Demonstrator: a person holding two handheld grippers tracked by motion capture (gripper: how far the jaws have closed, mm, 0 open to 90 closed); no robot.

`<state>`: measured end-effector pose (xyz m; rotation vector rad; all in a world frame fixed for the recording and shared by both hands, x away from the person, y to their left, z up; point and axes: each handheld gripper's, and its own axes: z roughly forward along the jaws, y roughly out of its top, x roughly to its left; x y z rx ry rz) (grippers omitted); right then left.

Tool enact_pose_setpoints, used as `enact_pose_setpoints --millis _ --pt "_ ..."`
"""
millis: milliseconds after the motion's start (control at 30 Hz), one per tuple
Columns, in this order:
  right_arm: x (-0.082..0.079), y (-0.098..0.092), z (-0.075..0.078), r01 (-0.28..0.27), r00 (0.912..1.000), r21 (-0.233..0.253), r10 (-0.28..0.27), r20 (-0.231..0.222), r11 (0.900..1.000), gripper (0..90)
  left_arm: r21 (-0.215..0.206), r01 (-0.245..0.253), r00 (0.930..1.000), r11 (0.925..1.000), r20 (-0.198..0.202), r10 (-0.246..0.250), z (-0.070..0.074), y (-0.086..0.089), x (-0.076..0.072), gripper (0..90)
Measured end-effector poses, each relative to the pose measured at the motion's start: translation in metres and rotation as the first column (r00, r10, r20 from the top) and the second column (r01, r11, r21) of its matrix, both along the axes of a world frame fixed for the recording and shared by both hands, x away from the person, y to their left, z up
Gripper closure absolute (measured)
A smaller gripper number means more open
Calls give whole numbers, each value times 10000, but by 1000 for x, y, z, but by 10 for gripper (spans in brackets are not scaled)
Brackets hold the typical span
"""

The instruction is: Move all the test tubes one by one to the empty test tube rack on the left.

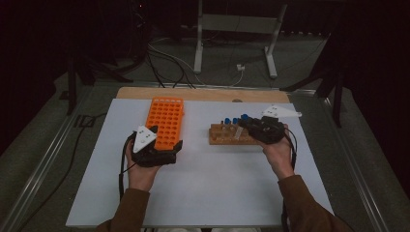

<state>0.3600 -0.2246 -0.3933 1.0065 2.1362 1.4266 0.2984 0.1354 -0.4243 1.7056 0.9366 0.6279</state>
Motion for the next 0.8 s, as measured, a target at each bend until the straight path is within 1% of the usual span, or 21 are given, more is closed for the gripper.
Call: enact_pose_setpoints --millis 33,67,133,167,333,467,500,533,567,600,700,733,800 --pt "0 0 0 0 10000 0 0 0 10000 768 25 46 10000 10000 -5 -46 0 -3 1 33" --pt "-2 6 0 -169 9999 -35 169 23 9999 768 32 72 10000 10000 -5 -72 0 -6 1 37" --pt "-3 11 1 -312 9995 -41 312 72 9995 768 47 185 9998 9998 7 -185 0 -13 3 42" --pt "-3 14 1 -381 9993 -3 381 65 9993 768 47 185 9998 9998 7 -185 0 -13 3 43" --pt "-5 22 3 -554 9984 41 554 71 9985 768 77 290 9996 9996 -7 -290 1 -25 8 48" --pt "-5 33 5 -769 9970 99 769 67 9970 768 249 388 9992 9989 -82 -386 -1 -35 12 51" --pt "-5 36 6 -824 9966 120 823 79 9965 767 287 458 9989 9985 -134 -455 -3 -40 13 56" --pt "-6 38 6 -852 9964 161 851 57 9962 767 287 458 9989 9985 -134 -455 -3 -40 13 60" --pt "-6 40 6 -902 9959 165 901 60 9958 768 282 532 9984 9982 -186 -527 -4 -45 14 67" --pt "-6 43 6 -970 9953 174 969 64 9951 768 282 532 9984 9982 -186 -527 -4 -45 14 74" --pt "-8 50 6 -1126 9936 158 1125 53 9935 768 278 719 9972 9970 -231 -713 -6 -53 15 86" --pt "-8 52 5 -1173 9931 156 1172 32 9930 768 224 844 9962 9962 -256 -838 -6 -58 16 99" --pt "-9 56 5 -1250 9922 142 1250 11 9921 767 225 908 9956 9956 -266 -902 -6 -61 16 133"
